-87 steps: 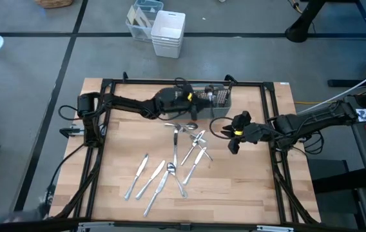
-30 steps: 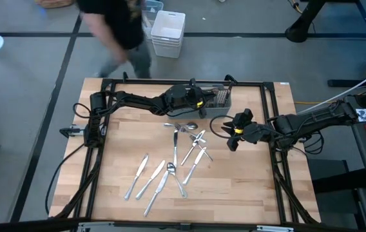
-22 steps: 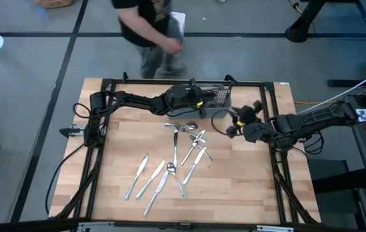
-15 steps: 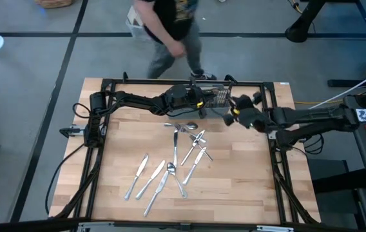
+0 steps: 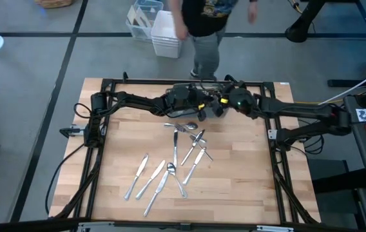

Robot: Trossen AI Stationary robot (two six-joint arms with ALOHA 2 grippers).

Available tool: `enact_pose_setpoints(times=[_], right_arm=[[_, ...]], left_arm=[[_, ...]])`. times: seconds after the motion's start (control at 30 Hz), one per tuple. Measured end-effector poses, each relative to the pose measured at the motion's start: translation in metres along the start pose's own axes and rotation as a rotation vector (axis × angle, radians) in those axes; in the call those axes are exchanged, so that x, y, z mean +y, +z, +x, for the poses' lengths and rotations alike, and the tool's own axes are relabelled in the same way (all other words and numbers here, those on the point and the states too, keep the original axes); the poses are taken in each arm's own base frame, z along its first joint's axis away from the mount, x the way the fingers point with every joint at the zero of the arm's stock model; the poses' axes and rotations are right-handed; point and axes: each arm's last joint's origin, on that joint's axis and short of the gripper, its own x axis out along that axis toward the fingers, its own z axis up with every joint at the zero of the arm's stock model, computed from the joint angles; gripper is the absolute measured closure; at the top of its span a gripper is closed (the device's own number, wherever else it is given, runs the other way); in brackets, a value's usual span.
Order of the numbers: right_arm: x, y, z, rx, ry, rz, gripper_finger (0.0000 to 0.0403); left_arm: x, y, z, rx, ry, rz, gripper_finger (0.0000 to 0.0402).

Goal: Sort silverware
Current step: Put the spoon into the silverware rack

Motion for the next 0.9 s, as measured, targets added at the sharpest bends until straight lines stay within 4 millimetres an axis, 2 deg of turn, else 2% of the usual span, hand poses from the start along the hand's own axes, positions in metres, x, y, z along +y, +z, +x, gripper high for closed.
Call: enact_pose_setpoints(times=[0.2, 0.5, 0.73, 0.9], right_arm=[[0.006, -0.005, 0.007, 0.036, 0.029, -0.018, 0.0311], [0.006, -0.006, 0.007, 0.047, 0.059, -0.02, 0.0311], [0.006, -0.008, 0.007, 0.069, 0.057, -0.03, 0.0311], [0.005, -0.012, 0.007, 0.108, 0.051, -0.052, 0.0311]], left_arm=[[-0.001, 0.0, 0.0, 0.001, -0.005, 0.005, 0.0334], [-0.002, 0.0, 0.0, 0.005, -0.011, 0.035, 0.0302], [-0.002, -0.001, -0.001, 0.034, -0.015, -0.013, 0.0261], [-0.002, -0.003, -0.001, 0.053, -0.014, -0.07, 0.0252]])
